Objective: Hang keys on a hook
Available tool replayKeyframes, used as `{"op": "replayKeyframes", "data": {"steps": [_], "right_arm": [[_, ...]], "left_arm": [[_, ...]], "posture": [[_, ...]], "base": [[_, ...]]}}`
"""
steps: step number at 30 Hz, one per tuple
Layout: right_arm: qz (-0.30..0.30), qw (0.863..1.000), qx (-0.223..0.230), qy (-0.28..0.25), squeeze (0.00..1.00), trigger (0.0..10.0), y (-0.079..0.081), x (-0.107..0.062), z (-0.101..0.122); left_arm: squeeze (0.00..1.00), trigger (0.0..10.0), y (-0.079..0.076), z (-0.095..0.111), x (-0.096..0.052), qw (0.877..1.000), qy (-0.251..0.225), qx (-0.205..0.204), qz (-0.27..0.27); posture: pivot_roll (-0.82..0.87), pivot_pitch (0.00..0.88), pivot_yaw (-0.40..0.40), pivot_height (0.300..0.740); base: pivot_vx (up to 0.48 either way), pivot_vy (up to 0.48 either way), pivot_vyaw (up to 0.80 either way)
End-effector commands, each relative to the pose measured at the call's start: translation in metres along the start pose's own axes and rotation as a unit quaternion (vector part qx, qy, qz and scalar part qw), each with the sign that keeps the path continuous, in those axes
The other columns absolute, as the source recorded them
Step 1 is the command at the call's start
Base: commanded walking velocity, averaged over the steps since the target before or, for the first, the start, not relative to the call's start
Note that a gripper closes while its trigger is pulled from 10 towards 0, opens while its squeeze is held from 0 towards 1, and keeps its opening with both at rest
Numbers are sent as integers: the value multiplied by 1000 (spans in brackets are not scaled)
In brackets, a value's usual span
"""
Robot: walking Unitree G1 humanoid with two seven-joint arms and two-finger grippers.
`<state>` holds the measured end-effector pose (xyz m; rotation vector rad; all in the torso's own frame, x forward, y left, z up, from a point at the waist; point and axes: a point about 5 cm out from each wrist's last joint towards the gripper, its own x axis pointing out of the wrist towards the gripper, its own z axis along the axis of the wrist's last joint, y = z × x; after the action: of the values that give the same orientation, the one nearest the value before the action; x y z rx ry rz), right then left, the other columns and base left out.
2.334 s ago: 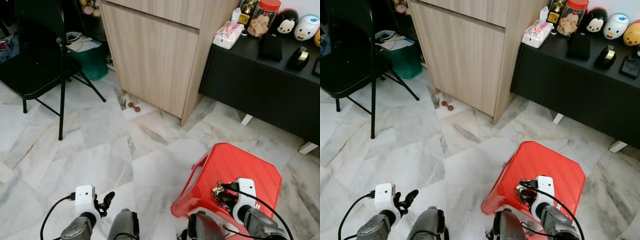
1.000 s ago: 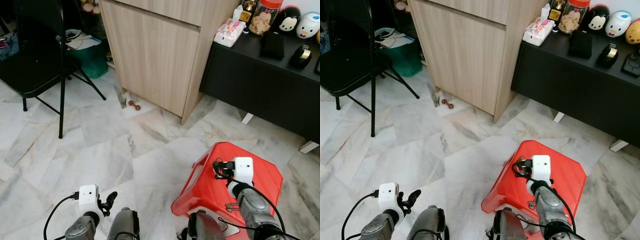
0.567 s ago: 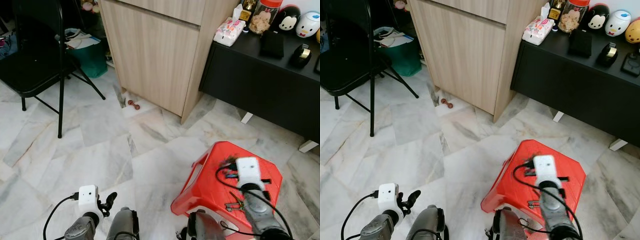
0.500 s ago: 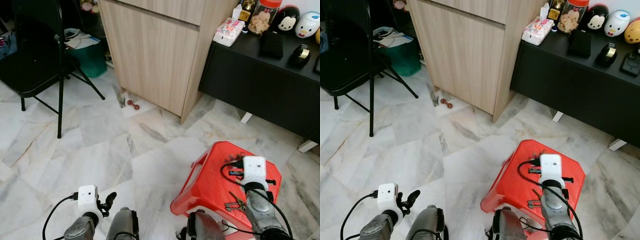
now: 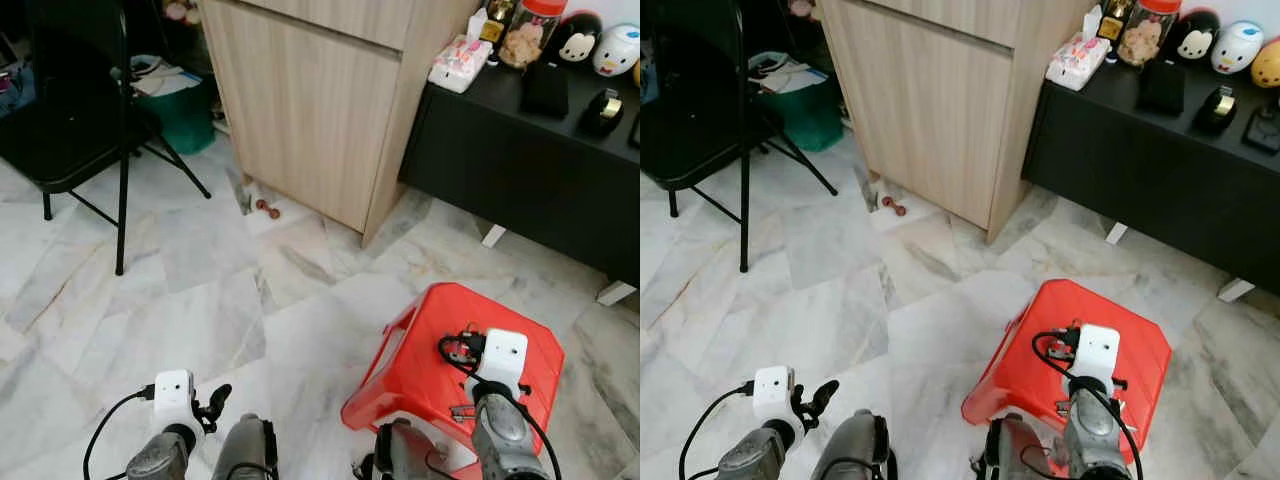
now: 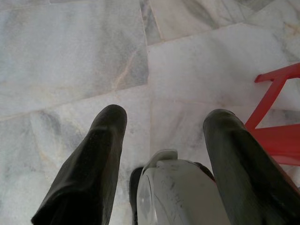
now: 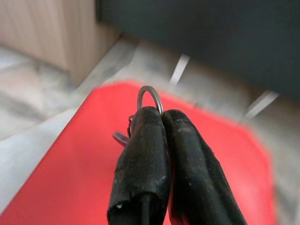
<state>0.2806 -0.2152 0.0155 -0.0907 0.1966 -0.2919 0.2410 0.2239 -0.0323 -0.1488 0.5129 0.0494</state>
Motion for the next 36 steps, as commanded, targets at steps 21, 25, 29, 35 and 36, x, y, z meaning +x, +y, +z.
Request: {"op": "replayKeyframes", "data": {"steps": [21, 25, 29, 35, 36], "right_arm": [[-85, 994, 33, 60, 0, 0, -13, 5, -6], [-91, 995, 29, -37, 0, 0, -15, 11, 22], [-84, 995, 50, -20, 0, 10000, -10, 16, 25], [-56, 996, 43, 45, 0, 10000, -1, 11, 5], [-53, 997, 50, 30, 0, 10000, 0, 10, 8]], "left_arm": [[0, 10000, 5, -14, -6, 999, 32, 2, 8], [0, 10000, 6, -14, -6, 999, 32, 3, 10], [0, 10000, 5, -15, -6, 999, 33, 3, 10], [0, 10000, 5, -14, -6, 999, 31, 1, 12], [0, 10000, 5, -13, -5, 999, 30, 0, 13]], "posture": [[143, 196, -40, 646], [134, 196, -37, 646], [133, 190, -41, 646], [136, 187, -46, 646], [141, 190, -45, 646]], "base": [[0, 0, 0], [0, 0, 0], [0, 0, 0], [0, 0, 0], [0, 0, 0]]}}
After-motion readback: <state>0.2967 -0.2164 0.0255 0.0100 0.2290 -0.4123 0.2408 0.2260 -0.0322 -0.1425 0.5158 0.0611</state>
